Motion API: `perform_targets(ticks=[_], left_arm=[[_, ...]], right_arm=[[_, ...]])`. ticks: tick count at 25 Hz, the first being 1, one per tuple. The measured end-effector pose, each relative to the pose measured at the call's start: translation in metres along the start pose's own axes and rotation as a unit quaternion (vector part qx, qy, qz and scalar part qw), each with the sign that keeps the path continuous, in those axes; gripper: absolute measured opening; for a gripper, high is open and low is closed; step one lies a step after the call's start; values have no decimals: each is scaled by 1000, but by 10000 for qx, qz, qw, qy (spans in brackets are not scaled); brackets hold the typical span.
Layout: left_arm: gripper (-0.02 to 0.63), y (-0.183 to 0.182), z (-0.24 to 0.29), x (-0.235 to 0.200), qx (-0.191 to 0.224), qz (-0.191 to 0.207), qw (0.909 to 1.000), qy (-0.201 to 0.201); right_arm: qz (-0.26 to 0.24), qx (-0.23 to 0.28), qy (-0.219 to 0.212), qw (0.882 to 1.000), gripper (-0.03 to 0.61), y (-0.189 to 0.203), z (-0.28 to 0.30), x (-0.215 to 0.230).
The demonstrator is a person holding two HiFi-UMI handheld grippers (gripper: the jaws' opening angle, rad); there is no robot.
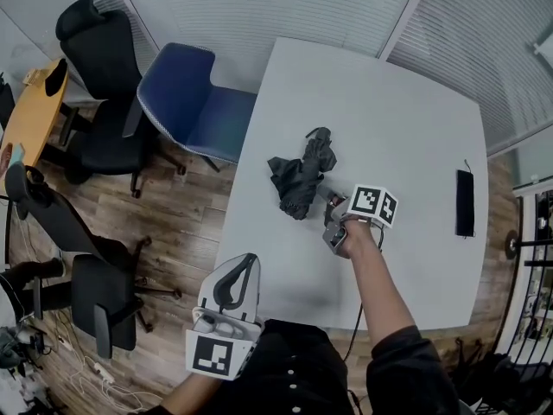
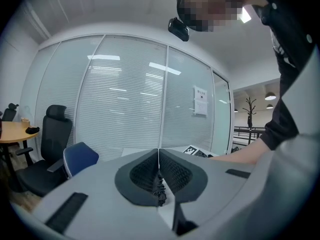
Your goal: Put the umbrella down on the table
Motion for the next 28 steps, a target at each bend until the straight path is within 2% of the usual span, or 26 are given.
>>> perform_targets(ticks=[2, 7, 12, 18, 23, 28], left_arm=[[18, -3, -6, 0, 53, 21, 10000, 25], [18, -10, -20, -1, 254, 31, 9996, 95], [18, -20, -36, -3, 496, 69, 9987, 138], [18, -34, -49, -14, 835, 231, 9962, 65], [18, -42, -54, -20, 1088, 338, 9934, 126], [18, -50, -62, -29, 1134, 252, 9932, 86]], right_arm=[[-266, 79, -155, 9995, 32, 1, -6, -12], [-1091, 318, -233, 9933, 29, 10, -24, -44], [-2173, 708, -138, 9734, 29, 21, -54, -79], [-3415, 1262, 95, 9313, 28, 42, -99, -122], [-4291, 2048, 235, 8794, 28, 60, -147, -165], [-4725, 2581, 49, 8427, 28, 85, -185, -197]])
Point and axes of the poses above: the fingertips, and each gripper's own axes: z forward along the fingers, x to its right, y out of its underside, the point moved 9 cm from there along -z, backward along the fingers, and after that the axes turned 12 degrees about -y, right-handed, at the moved point
